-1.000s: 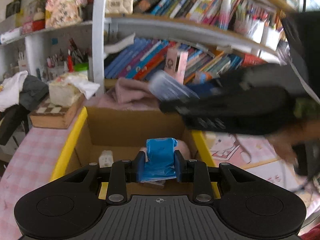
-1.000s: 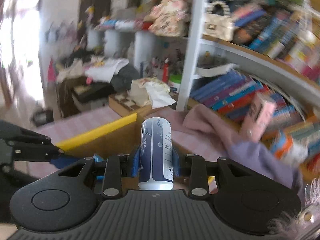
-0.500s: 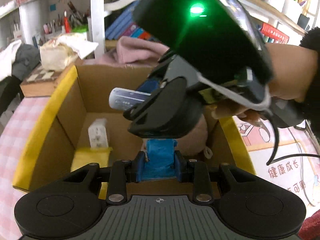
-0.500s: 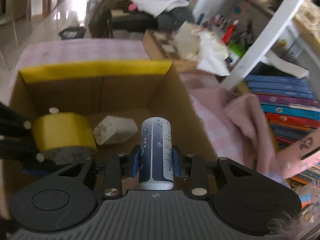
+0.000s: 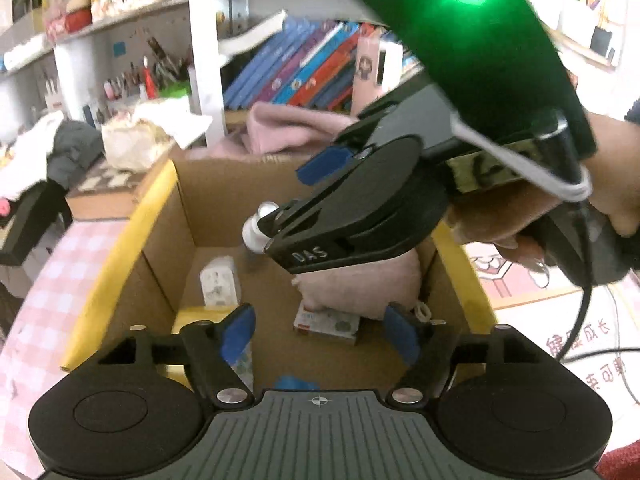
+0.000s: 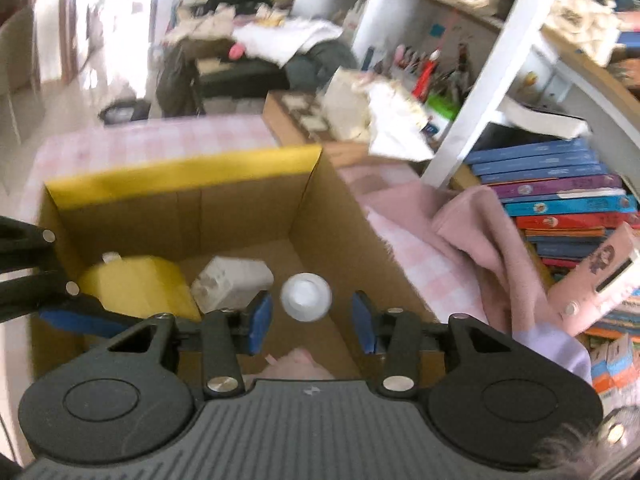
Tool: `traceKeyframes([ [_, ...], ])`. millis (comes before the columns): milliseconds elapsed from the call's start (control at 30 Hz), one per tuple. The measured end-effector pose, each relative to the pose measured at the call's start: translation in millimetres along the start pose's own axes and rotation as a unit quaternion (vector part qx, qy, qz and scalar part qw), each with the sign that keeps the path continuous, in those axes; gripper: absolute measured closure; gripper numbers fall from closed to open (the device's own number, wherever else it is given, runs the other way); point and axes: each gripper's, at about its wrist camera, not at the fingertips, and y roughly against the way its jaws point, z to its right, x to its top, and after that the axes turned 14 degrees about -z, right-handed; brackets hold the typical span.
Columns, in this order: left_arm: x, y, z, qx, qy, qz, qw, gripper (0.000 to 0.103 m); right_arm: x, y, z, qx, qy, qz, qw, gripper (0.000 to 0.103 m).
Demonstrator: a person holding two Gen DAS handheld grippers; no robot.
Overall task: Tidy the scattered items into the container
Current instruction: 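Lower both items into the yellow box and open both tools, then raise both open tools out of the yellow box and back away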
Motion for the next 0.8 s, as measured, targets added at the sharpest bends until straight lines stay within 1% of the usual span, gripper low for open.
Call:
traceKeyframes([
  [100,-6.0,16.4,0.1,0.005,-0.002,0.027,0.9996,0.022,-7.3,23.1,-0.1,0.005,-0.045,0.032,0.998,0.056],
  [233,-16.0,37.7,0.3,0.009,-0.008,0.054,0.9984,0.013,-20.5,56.6,-1.8,0.011,-0.108,0.072,0.991,0.056],
  [400,-36.6,65.3,-3.5,0.009,-0.007,0.087,0.9962,0.010,-37.1,93.1,-13.0,-0.004,-0.154,0.107,0.982,0.055],
  [500,-50.6,79.7,-6.0,0.002,0.003,0.096,0.9953,0.009,-50.8,113.8,-24.3,-0.010,-0.175,0.121,0.977,0.055],
  [633,-68.7,95.3,-5.8,-0.003,0.007,0.104,0.9945,0.009,-70.2,138.5,-43.1,-0.028,-0.191,0.133,0.972,0.055],
  [800,-89.2,109.5,0.3,-0.002,-0.001,0.109,0.9940,0.009,-99.0,162.2,-63.4,-0.032,-0.235,0.139,0.962,0.055],
])
